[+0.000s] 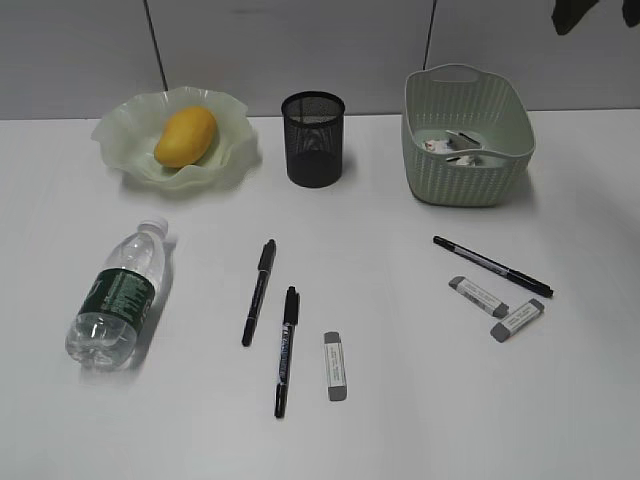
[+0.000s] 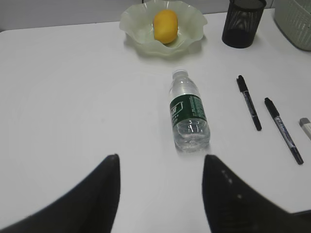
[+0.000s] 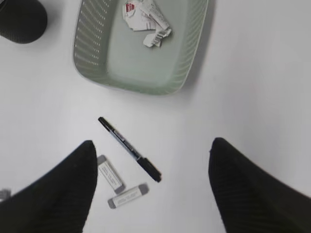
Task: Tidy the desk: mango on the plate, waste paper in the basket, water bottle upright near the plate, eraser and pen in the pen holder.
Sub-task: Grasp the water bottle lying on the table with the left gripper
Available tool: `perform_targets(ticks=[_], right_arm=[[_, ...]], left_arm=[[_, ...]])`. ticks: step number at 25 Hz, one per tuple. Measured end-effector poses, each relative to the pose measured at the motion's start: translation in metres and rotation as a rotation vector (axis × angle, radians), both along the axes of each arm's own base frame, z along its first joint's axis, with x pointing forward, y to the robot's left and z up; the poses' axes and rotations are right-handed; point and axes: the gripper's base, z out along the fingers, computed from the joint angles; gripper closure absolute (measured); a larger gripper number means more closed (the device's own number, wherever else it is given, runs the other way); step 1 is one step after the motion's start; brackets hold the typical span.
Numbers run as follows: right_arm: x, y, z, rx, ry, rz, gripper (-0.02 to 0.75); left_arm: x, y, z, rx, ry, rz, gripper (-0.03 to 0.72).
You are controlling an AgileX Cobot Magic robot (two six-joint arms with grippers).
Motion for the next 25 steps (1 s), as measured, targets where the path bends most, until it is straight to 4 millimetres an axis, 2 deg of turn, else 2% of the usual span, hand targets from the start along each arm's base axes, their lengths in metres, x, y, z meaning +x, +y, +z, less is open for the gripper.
perform_targets(ticks=[4, 7, 10, 16, 21, 25], right_arm=[[-0.035, -0.01, 0.005, -0.025, 0.019, -0.006, 0.175], [-0.064, -0.017, 0.0, -0.031, 0.055, -0.012, 0.175], [-0.096, -0.024, -0.009, -0.035, 0.097, -0.022, 0.175], [-0.168, -0.038, -0.013, -0.021, 0.074, -0.042, 0.175], [-0.217, -0.047, -0.029, -0.014, 0.043, -0.042, 0.175], [-0.25, -0.053, -0.05, -0.008, 0.011, -0.041, 0.175]], left_arm=[[0.0, 0.0, 0.0, 0.0, 0.0, 0.0, 0.286], [0.0, 0.0, 0.0, 0.0, 0.0, 0.0, 0.29], [0.0, 0.0, 0.0, 0.0, 0.0, 0.0, 0.299], [0.0, 0.0, 0.0, 0.003, 0.0, 0.002, 0.304], [0.0, 0.001, 0.0, 0.006, 0.0, 0.004, 0.321], [0.0, 0.001, 0.0, 0.01, -0.001, 0.008, 0.332]])
